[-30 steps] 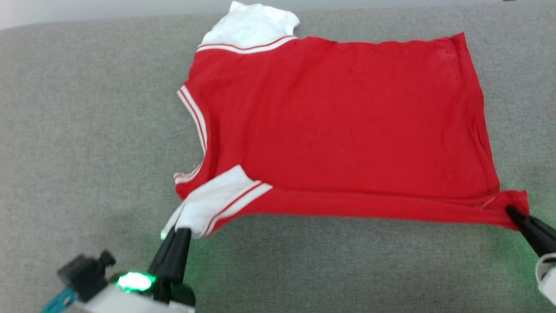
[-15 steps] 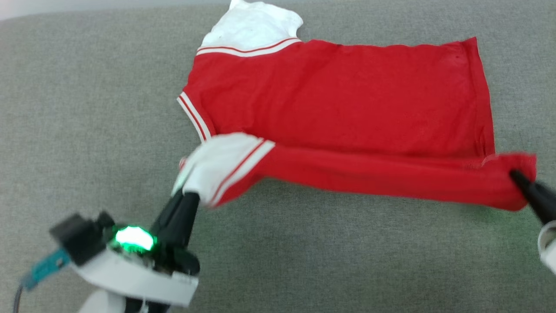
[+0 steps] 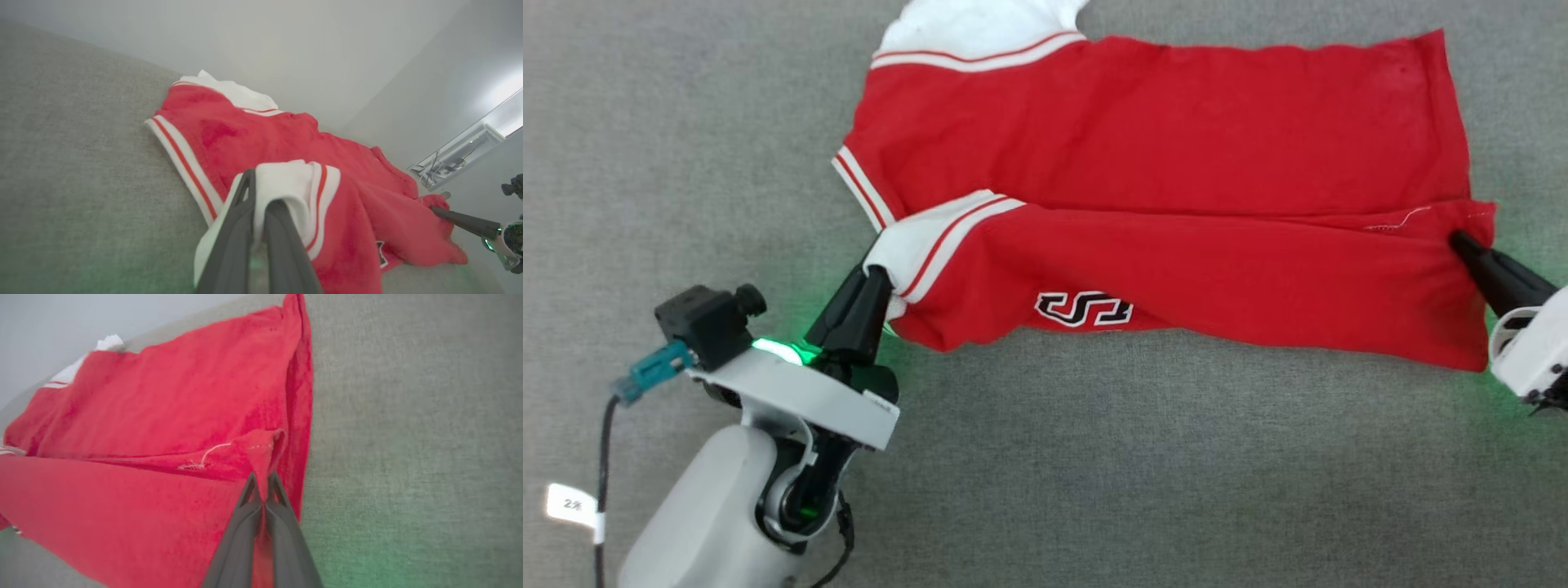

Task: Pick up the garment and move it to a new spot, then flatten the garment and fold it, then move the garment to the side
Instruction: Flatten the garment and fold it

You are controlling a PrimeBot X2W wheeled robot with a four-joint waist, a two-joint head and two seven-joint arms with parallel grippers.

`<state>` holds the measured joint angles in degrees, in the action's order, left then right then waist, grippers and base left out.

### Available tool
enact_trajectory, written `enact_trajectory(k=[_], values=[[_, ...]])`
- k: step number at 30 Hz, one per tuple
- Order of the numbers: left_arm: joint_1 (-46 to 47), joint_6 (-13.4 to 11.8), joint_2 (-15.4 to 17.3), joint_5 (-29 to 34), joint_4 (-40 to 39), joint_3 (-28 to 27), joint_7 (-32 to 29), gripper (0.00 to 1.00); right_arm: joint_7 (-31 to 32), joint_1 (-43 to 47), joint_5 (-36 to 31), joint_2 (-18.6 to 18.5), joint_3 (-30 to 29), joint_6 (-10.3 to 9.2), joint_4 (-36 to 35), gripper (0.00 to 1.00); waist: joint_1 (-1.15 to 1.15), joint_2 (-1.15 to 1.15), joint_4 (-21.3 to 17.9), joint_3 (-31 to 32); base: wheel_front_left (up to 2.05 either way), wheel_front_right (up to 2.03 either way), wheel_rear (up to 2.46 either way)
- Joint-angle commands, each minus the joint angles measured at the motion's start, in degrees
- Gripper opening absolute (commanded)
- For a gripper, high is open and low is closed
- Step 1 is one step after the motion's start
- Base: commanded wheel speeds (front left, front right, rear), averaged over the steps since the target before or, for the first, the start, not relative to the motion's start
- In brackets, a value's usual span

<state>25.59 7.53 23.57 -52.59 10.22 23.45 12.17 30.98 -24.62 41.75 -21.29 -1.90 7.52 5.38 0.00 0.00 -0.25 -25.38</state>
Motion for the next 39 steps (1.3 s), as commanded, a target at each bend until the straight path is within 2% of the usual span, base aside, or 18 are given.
enact_trajectory(k=[1,2,4,7,8,9,10,11,12,16,19,23,28,31,35,39], values=[[0.9,-0.1,-0.3,0.7,1.5,0.0,0.7,0.0,-1.0,-0.7,-0.5,-0.3,0.7,-0.07,1.3,0.0,0.0,0.0,-0.3,-1.8,0.0,0.0,0.0],[1.3,-0.1,-0.6,0.9,2.7,0.2,1.1,0.01,-1.7,-1.0,-0.6,-0.6,1.6,-0.07,2.2,0.0,0.0,0.0,-0.3,-2.2,0.0,0.0,0.0],[1.8,-0.1,-1.0,0.8,5.0,0.5,1.7,0.16,-3.2,-1.4,-0.5,-0.9,3.0,-0.07,3.9,0.0,0.0,0.0,-0.4,-2.7,0.0,0.0,0.0],[2.1,-0.1,-0.6,1.6,7.7,1.9,2.1,0.2,-5.5,-1.6,-0.4,-1.6,6.0,-0.07,5.2,0.0,0.0,0.0,-0.6,-2.8,0.0,0.0,0.0],[2.3,-0.1,-0.3,2.1,8.3,2.4,2.2,0.26,-6.4,-1.7,-0.3,-1.8,6.8,-0.07,5.7,0.0,0.0,0.0,-0.7,-2.6,0.0,0.0,0.0],[2.5,-0.1,0.1,2.7,8.8,3.0,2.3,0.41,-7.2,-2.0,-0.3,-2.2,7.6,-0.07,6.1,0.13,0.0,0.0,-0.8,-2.2,0.0,0.0,0.0],[2.7,-0.1,0.5,3.5,9.3,3.3,2.4,0.74,-8.0,-2.2,-0.3,-2.4,8.4,-0.07,6.6,0.45,0.0,0.0,-0.8,-1.6,0.0,0.0,0.0],[2.9,-0.1,0.8,4.0,9.7,3.3,2.5,1.0,-8.5,-2.1,-0.2,-2.5,9.0,-0.07,7.3,0.93,0.0,0.0,-0.9,-1.0,0.0,0.0,0.0],[3.1,-0.1,1.3,4.5,10.0,3.5,2.6,1.0,-8.9,-2.0,-0.1,-2.6,9.7,-0.07,7.8,1.0,0.0,0.0,-0.9,-0.3,0.0,0.0,0.0],[3.6,-0.1,3.8,5.7,9.0,3.2,2.7,1.0,-11.3,-1.8,0.8,-3.5,10.7,-0.07,8.0,1.0,0.0,0.0,-0.7,3.3,0.0,0.0,0.0],[3.8,-0.8,6.9,5.2,7.3,2.8,-0.5,1.0,-13.1,-1.1,1.8,-3.6,10.3,-0.07,7.9,1.0,0.0,0.0,-0.4,6.2,0.0,0.0,0.0],[3.4,-4.6,11.6,3.9,2.5,2.7,-10.6,1.0,-14.6,0.8,2.8,-3.3,10.0,-0.07,7.5,1.0,0.0,0.0,-0.2,9.3,0.0,0.0,0.0],[0.4,-9.2,16.5,-1.6,-5.3,5.2,-29.5,1.0,-14.2,3.1,2.4,-3.0,11.4,-0.07,7.0,1.0,0.0,0.0,-1.0,11.8,0.0,0.0,0.0],[-1.2,-11.5,18.7,-4.7,-9.7,6.9,-38.7,1.0,-14.5,3.3,2.7,-2.4,11.2,-0.06,6.7,1.0,0.0,0.0,-1.9,12.1,0.0,0.0,0.0],[-1.1,-13.7,18.3,-9.0,-12.1,7.0,-44.6,1.0,-14.4,3.3,2.7,-2.0,11.4,-0.06,6.3,1.0,0.0,0.0,-3.5,11.3,0.0,0.0,0.0],[2.0,-15.0,17.6,-9.7,-9.1,7.3,-48.0,1.0,-13.8,3.5,2.5,-2.3,12.3,-0.06,5.9,1.0,0.0,0.0,-5.2,10.4,0.0,0.0,0.0]])
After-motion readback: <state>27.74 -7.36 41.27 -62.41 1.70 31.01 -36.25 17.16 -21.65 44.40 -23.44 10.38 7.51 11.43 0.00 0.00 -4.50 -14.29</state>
